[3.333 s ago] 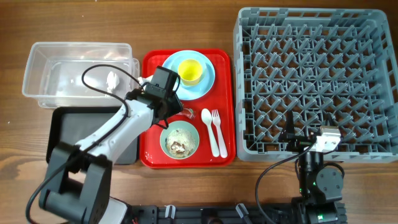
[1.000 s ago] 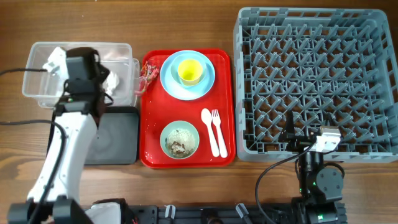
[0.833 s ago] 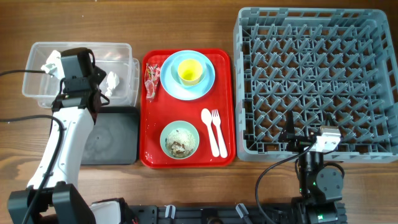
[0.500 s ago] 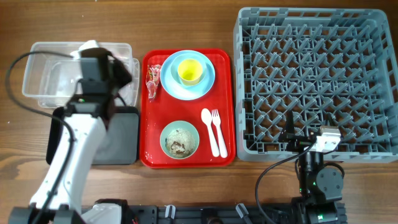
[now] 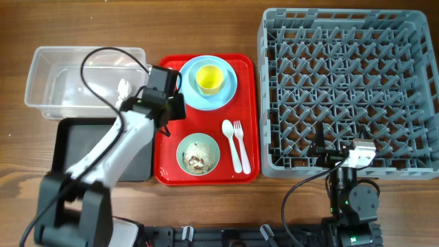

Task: Sort waste into correct bins and load items into the dishwasher rack
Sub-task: 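Lower the left gripper and pinch the red wrapper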

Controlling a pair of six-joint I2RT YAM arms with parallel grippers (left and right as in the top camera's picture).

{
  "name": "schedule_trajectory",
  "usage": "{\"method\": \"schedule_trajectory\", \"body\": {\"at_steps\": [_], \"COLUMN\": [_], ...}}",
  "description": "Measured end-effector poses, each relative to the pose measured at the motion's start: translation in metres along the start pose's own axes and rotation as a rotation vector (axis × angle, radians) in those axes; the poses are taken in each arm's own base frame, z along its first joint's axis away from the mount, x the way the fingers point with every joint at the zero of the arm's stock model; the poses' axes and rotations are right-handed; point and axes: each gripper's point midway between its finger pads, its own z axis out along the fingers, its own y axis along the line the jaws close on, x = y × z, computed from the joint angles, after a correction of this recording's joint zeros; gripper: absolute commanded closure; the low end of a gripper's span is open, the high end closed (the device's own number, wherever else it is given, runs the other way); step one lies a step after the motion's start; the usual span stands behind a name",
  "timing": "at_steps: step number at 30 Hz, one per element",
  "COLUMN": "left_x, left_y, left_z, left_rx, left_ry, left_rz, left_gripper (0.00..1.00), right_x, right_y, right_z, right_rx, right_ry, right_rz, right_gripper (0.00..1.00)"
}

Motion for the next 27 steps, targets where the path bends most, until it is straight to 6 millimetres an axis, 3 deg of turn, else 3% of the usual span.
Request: {"method": "schedule_trajectory", "body": {"at_steps": [3, 9, 16, 27], "left_x": [0.005, -0.002, -0.016, -0.005], "left_y": [0.000, -0.005, -0.010, 0.002], "left_z": [0.022, 0.044, 0.051, 0.069], "left_rx": [-0.012, -0.004, 0.010, -0.064], "left_ry": [0.025, 0.000, -0.062, -0.024], "left_rz": [0.049, 0.115, 0.198, 0.227], "left_gripper": [0.49, 0.54, 0.57, 0.58], "right_x": [0.000, 0.000, 0.000, 0.000], "right_y": [0.000, 0.000, 0.000, 0.000], "right_z": [0.000, 0.000, 0.000, 0.000], "right_rx": [0.000, 0.000, 0.000, 0.000], "right_ry": [0.000, 0.000, 0.000, 0.000], "right_rz": [0.000, 0.000, 0.000, 0.000], "right_gripper": [0.00, 0.00, 0.00, 0.00]}}
